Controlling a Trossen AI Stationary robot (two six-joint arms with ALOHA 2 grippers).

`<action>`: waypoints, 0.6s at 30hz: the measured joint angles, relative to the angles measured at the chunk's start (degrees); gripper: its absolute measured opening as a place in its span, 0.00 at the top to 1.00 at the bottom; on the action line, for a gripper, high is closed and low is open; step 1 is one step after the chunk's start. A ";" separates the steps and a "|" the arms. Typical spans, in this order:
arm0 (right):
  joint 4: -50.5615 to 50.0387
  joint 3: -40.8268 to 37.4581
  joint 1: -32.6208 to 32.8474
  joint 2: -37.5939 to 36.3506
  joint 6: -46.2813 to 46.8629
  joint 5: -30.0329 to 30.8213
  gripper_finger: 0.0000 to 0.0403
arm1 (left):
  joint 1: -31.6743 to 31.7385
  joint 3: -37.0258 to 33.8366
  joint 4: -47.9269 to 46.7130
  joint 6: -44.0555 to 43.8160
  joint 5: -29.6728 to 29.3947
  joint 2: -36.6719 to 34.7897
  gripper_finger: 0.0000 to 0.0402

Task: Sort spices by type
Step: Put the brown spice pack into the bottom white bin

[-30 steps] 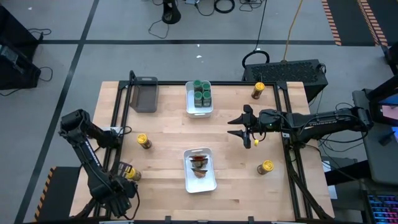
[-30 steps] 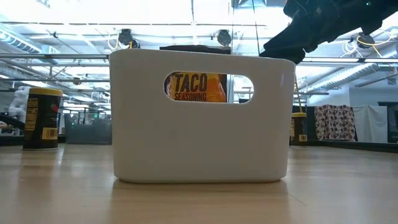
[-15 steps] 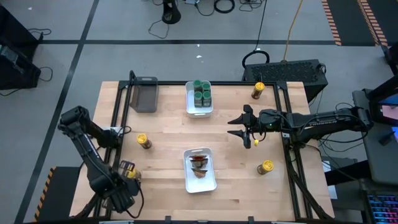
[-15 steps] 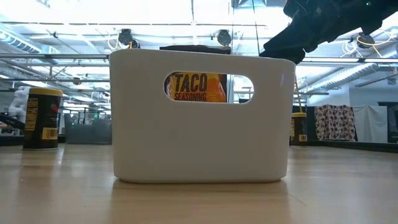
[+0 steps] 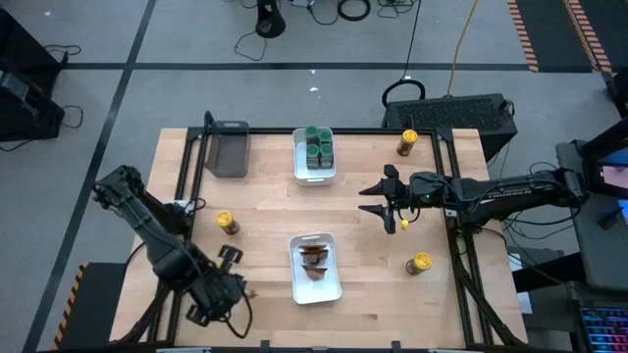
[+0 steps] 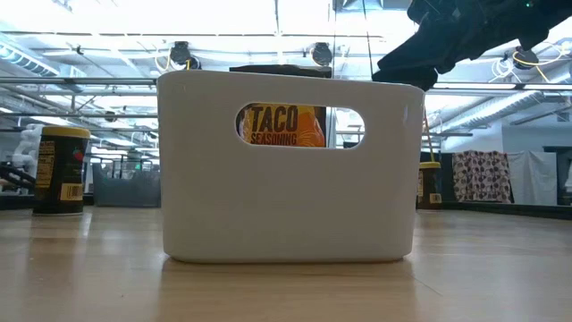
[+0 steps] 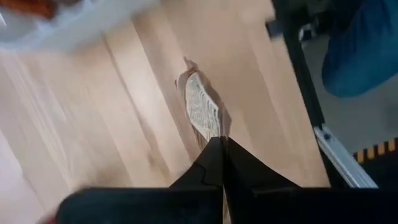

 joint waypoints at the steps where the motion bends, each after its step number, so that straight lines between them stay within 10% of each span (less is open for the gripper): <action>1: 0.02 0.00 0.00 0.00 0.00 0.00 0.57 | 0.83 0.00 1.38 1.50 -0.29 0.00 1.00; 18: 0.73 0.00 -0.14 0.00 -2.27 0.11 0.57 | 15.00 1.29 16.05 9.93 -0.64 0.02 1.00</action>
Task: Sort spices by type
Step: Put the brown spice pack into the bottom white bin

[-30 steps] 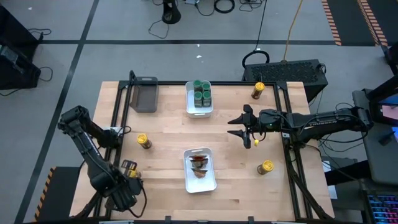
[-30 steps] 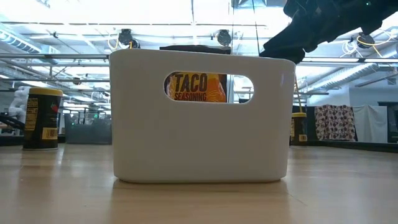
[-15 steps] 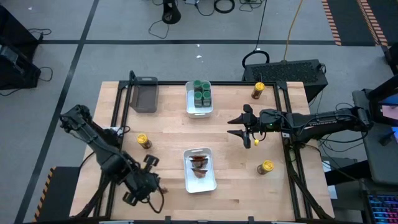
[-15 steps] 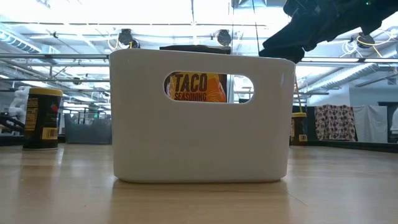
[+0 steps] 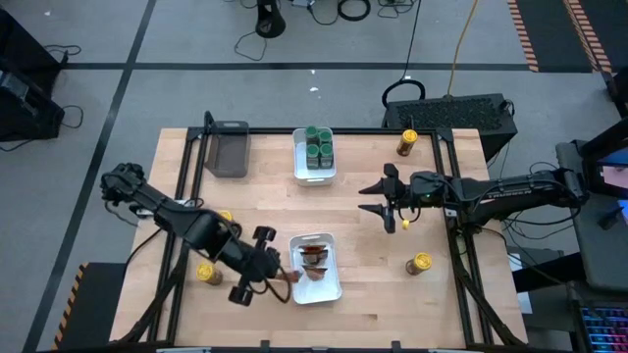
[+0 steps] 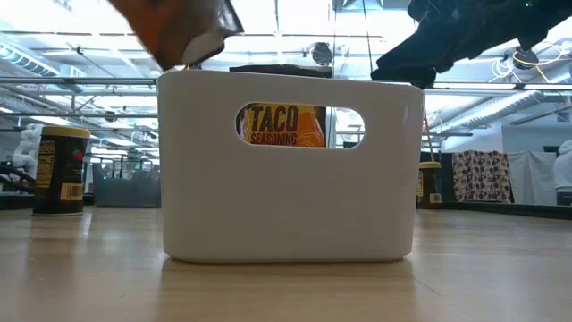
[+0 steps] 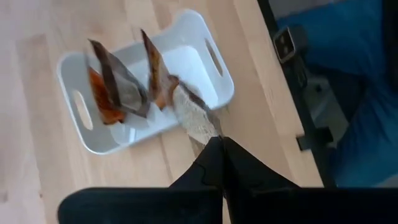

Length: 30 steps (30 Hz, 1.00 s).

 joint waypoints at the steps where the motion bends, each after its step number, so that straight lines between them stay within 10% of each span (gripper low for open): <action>1: -0.37 0.00 0.00 0.00 0.00 -0.01 0.57 | 0.69 0.39 0.14 0.03 0.13 0.00 1.00; 30: -6.77 -0.02 8.84 0.02 6.23 -0.09 0.57 | 3.79 1.64 15.90 4.39 5.43 6.84 1.00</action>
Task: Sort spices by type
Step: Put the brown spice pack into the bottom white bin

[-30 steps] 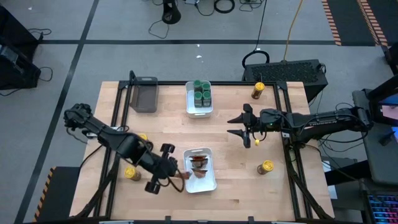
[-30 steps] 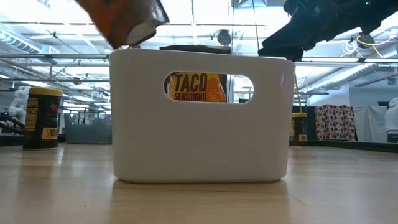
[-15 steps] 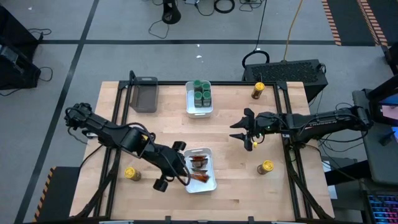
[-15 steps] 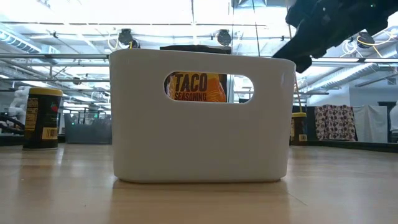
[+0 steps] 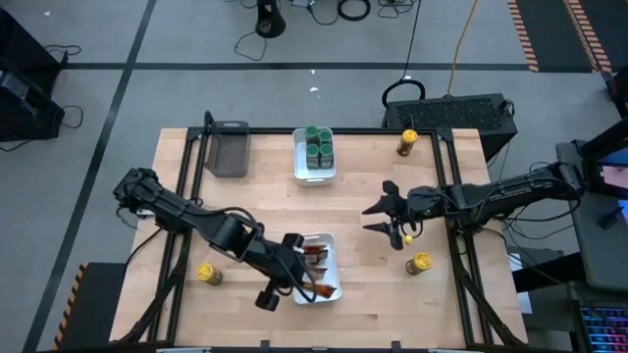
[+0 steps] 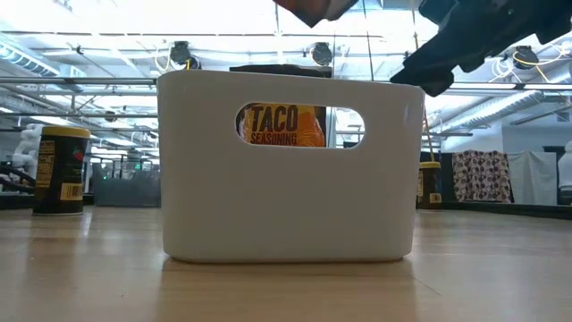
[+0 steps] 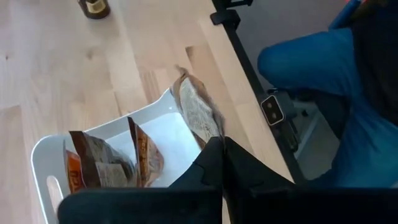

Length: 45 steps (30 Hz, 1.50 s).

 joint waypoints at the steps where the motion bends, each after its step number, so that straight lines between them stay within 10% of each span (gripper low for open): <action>1: -0.01 0.00 0.21 0.00 0.08 0.00 0.57 | 0.12 0.00 0.06 -0.30 -0.02 0.04 1.00; 45: -0.09 0.02 0.71 0.00 -0.68 0.04 0.57 | 5.95 -0.02 -4.83 5.29 1.22 7.14 1.00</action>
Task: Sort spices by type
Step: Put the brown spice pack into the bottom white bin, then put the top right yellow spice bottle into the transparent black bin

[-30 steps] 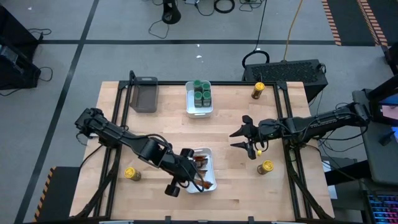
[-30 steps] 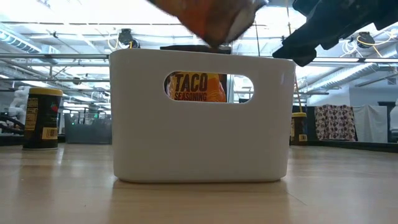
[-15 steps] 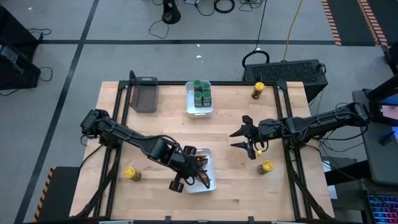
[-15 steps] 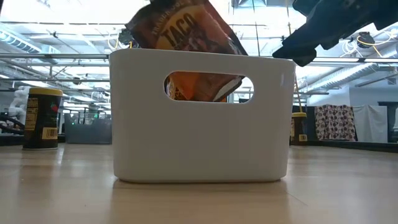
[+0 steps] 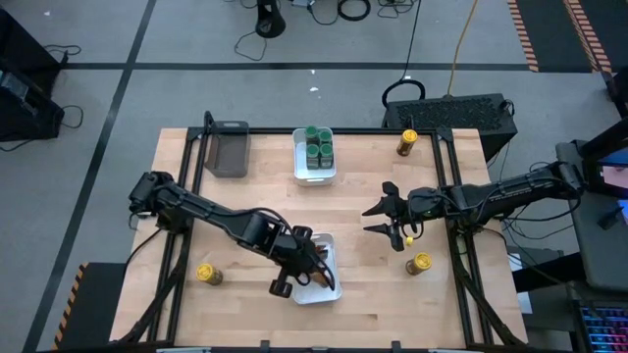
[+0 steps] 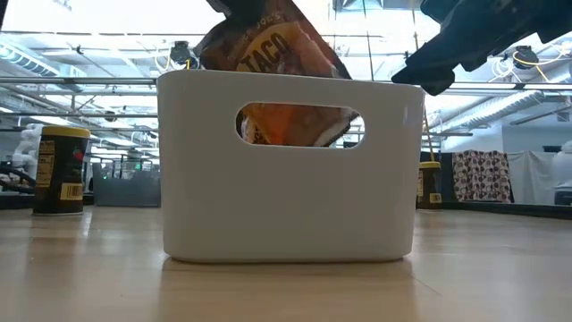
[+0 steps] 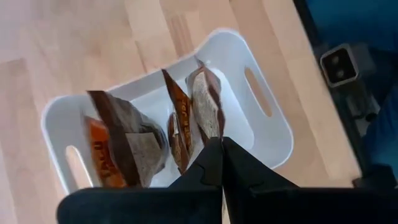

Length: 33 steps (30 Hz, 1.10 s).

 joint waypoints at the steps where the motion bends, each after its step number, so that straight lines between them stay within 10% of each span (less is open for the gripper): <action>1: 0.00 0.00 -0.01 0.00 -0.12 0.00 0.57 | 0.03 0.00 -0.47 0.52 0.08 0.36 1.00; 33: -0.04 0.00 0.00 0.00 -0.20 -0.01 0.57 | 1.31 -0.07 -2.56 0.35 2.61 1.61 0.84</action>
